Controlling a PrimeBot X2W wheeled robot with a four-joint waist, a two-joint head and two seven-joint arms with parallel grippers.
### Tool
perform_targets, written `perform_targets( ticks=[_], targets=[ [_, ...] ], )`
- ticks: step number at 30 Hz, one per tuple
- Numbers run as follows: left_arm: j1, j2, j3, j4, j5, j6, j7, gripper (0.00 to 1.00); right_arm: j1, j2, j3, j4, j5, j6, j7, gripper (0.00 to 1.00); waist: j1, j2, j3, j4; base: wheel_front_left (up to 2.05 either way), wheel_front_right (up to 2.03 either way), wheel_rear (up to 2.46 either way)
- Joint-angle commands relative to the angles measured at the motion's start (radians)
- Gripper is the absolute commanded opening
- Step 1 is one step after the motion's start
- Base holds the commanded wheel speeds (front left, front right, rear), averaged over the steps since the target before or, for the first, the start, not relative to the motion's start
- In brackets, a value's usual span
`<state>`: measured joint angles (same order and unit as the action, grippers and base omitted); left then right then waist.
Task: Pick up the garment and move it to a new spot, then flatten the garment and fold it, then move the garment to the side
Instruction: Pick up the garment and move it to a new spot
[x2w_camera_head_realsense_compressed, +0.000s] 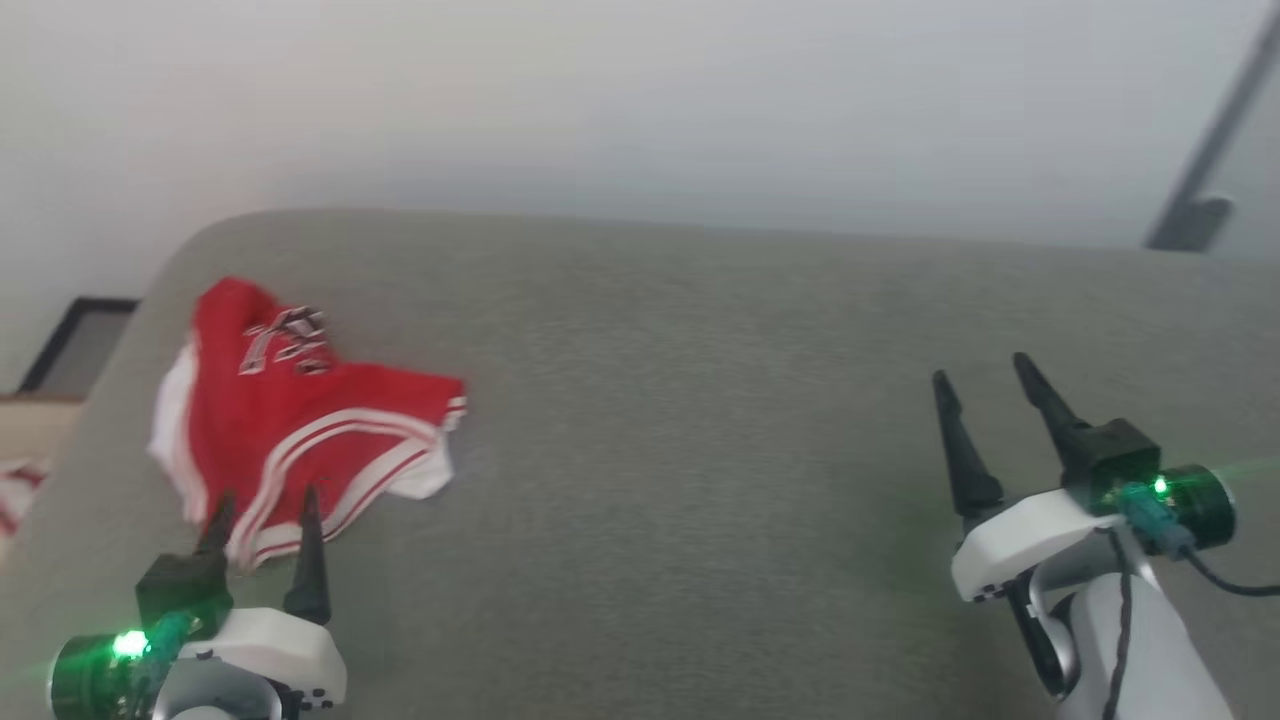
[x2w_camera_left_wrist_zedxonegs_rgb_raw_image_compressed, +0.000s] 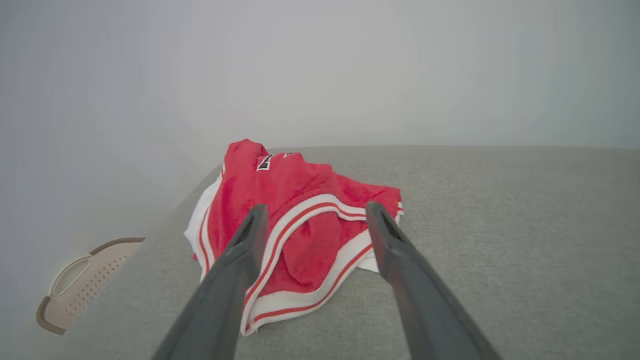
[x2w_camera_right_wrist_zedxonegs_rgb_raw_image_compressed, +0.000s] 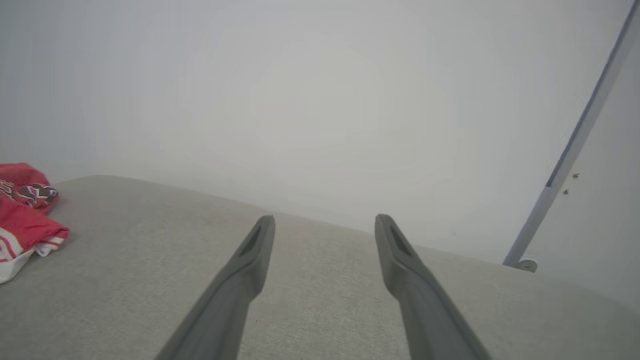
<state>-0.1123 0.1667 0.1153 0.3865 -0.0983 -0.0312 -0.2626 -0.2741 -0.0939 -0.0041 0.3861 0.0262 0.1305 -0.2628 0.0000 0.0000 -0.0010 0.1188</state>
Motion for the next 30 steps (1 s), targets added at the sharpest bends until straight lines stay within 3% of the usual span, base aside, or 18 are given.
perform_targets(
  ticks=[1, 18, 24, 30],
  targets=[
    [0.007, -0.003, 0.010, -0.002, 0.005, -0.001, -0.003, 1.00, 0.003, 0.006, 0.011, -0.001, 0.008, 0.000, -0.003, 1.00, 0.0000, 0.0000, 0.001, 0.066, 0.00, 0.00, 0.00],
    [0.092, -0.081, 0.077, -0.085, 0.025, 0.020, -0.003, 1.00, -0.007, 0.038, 0.125, 0.020, 0.036, 0.000, -0.003, 1.00, 0.0000, 0.0000, 0.006, 0.367, 0.00, 0.00, 0.00],
    [0.118, -0.096, 0.106, -0.110, 0.012, 0.008, -0.003, 1.00, -0.013, 0.042, 0.157, 0.028, 0.044, 0.000, -0.003, 1.00, 0.0000, 0.0000, 0.006, 0.390, 0.00, 0.00, 0.00],
    [0.103, -0.100, 0.123, -0.110, 0.005, -0.013, -0.003, 1.00, -0.040, 0.042, 0.177, 0.032, 0.053, 0.000, -0.003, 1.00, 0.0000, 0.0000, 0.028, 0.353, 0.00, 0.00, 0.00]
  ],
)
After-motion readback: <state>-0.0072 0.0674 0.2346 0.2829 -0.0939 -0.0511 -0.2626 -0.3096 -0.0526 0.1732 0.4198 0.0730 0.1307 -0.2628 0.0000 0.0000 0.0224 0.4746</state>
